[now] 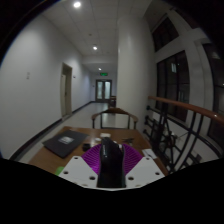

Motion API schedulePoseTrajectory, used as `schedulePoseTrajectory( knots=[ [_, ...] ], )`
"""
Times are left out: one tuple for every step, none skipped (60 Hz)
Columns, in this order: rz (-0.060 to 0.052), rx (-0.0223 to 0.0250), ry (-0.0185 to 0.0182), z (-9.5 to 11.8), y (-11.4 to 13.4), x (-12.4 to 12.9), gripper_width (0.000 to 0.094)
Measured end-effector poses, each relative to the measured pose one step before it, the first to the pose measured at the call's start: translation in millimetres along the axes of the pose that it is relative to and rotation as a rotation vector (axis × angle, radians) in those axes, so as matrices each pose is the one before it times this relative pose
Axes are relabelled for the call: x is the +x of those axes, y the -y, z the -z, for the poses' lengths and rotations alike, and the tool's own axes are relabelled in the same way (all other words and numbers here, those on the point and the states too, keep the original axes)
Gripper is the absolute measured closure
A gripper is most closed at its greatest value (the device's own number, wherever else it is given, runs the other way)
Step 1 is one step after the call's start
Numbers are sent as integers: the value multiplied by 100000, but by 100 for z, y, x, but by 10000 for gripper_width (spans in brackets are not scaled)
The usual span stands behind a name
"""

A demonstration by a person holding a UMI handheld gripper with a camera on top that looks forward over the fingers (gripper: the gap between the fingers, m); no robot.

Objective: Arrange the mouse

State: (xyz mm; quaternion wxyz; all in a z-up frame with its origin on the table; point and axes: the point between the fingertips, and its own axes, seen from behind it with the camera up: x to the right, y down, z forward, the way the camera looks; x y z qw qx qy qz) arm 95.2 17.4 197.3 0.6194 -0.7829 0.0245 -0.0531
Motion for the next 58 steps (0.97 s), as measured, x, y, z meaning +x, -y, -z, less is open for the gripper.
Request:
schedulePoseTrajectory(
  knots=[
    [-532, 256, 1291, 152, 179, -1287, 664],
    [-531, -253, 1285, 75, -34, -1271, 659],
    [-428, -743, 1334, -21, -300, -1244, 659],
    [-307, -1147, 1321, -86, -520, -1209, 657],
    [-246, -1327, 1276, -226, -666, -1177, 657],
    [13, -873, 1381, -406, -1499, -693, 655],
    [-136, -2128, 1090, -554, -216, -875, 653],
    [193, -2161, 836, -417, -930, -748, 654],
    [178, -2441, 536, -375, -1144, -609, 652],
    [163, -2614, 142, -395, -1294, -472, 654],
    [169, -2649, -137, -464, -1243, -336, 656],
    [312, -2432, -191, -471, -1157, -306, 656],
    [817, -1816, -542, -384, -2125, -717, 654],
    [218, -1930, -58, -759, -558, 203, 655],
    [473, -1599, -278, -400, -794, -113, 654],
    [570, -1141, -346, -368, -705, 13, 654],
    [714, -776, -478, -405, -625, 20, 654],
    [650, -700, -555, -392, -597, 45, 654],
    [543, -860, -463, -308, -565, 59, 653],
    [520, -1143, -498, 38, -834, -172, 654],
    [187, -1076, -376, -353, -810, -25, 656],
    [-403, -1253, -260, -229, -577, 43, 656],
    [-697, -1252, -91, -207, -505, 20, 655],
    [-666, -1608, 138, -66, -561, -6, 649],
    [-1043, 2784, 279, -73, 619, -21, 650],
    [253, 627, 212, -120, 73, 58, 652],
    [274, -551, 74, -108, -181, 122, 651],
    [-369, -352, 366, 135, 13, -1, 651],
    [-439, -505, 315, 2, -96, 9, 622],
    [-441, -723, 437, 7, -100, -14, 602],
    [14, -713, 460, -47, -13, 46, 568],
    [317, -1038, 485, -6, -101, -21, 537],
    [397, -1191, 716, -37, -115, -68, 509],
    [313, -1411, 639, 22, -173, -16, 487],
    [141, -1761, 583, 77, -305, -2, 493],
    [55, -1974, 499, 190, -373, 11, 439],
    [325, -1721, 727, 251, -311, 2, 379],
    [537, -938, 795, 72, -238, -120, 320],
    [746, -172, 1157, 501, -11, 49, 260],
    [637, 727, 1078, 314, 95, -124, 200],
    [743, 985, 1311, 635, 88, 78, 141],
    [493, 1007, 863, 546, 170, -16, 74],
    [501, 737, 896, 646, 94, 2, 81],
    [462, 407, 690, 648, 27, 44, 79],
    [431, 82, 654, 738, -52, 76, 79],
    [266, -9, 542, 763, -75, 93, 82],
    [128, 22, 483, 771, -95, 143, 84],
    [23, 167, 344, 419, -3, 226, 87],
    [71, 284, 470, 998, -147, 158, 88],
    [60, 375, 381, 833, -84, 181, 88],
    [85, 374, 399, 812, -114, 197, 87],
    [116, 287, 410, 759, -134, 210, 86],
    [76, 167, 434, 812, -176, 252, 86],
    [3, 114, 458, 801, -199, 253, 86],
    [-160, 29, 431, 746, -232, 263, 85],
    [-294, -11, 371, 742, -222, 285, 86],
    [-379, 24, 164, 228, -209, 340, 87],
    [-624, 34, -28, 619, -284, 364, 85]
  ],
)
